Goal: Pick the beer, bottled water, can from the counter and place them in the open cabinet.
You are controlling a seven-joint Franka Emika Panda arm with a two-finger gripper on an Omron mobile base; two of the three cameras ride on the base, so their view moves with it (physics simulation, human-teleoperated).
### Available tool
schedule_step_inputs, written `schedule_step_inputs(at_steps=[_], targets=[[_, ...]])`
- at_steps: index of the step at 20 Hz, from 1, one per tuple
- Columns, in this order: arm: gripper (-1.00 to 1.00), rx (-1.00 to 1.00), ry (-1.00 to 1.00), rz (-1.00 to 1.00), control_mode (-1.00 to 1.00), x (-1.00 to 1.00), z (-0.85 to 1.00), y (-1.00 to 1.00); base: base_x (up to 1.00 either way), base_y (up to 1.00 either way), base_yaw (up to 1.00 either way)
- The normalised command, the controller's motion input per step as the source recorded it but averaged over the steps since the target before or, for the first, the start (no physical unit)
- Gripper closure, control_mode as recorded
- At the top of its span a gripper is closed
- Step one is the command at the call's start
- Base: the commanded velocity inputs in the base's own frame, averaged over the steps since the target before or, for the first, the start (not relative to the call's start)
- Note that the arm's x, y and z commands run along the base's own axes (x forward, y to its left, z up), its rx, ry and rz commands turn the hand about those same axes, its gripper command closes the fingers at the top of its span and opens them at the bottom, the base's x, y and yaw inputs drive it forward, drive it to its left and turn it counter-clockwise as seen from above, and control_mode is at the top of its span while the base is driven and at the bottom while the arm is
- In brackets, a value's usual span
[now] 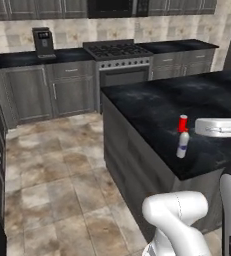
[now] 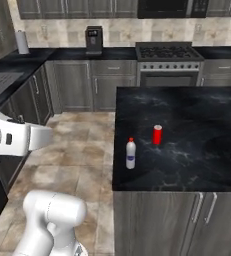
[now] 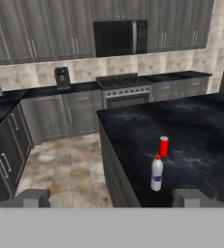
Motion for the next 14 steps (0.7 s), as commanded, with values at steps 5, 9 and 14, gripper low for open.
schedule_step_inputs(at_steps=[5, 9, 14], targets=[[-1.0, 0.0, 0.0, 0.0, 1.0, 0.0, 0.0, 0.0, 0.38, -0.13, -0.2], [-1.0, 0.0, 0.0, 0.0, 1.0, 0.0, 0.0, 0.0, 0.37, -0.14, -0.2], [-1.0, 0.0, 0.0, 0.0, 1.0, 0.0, 0.0, 0.0, 0.22, -0.02, -0.18]])
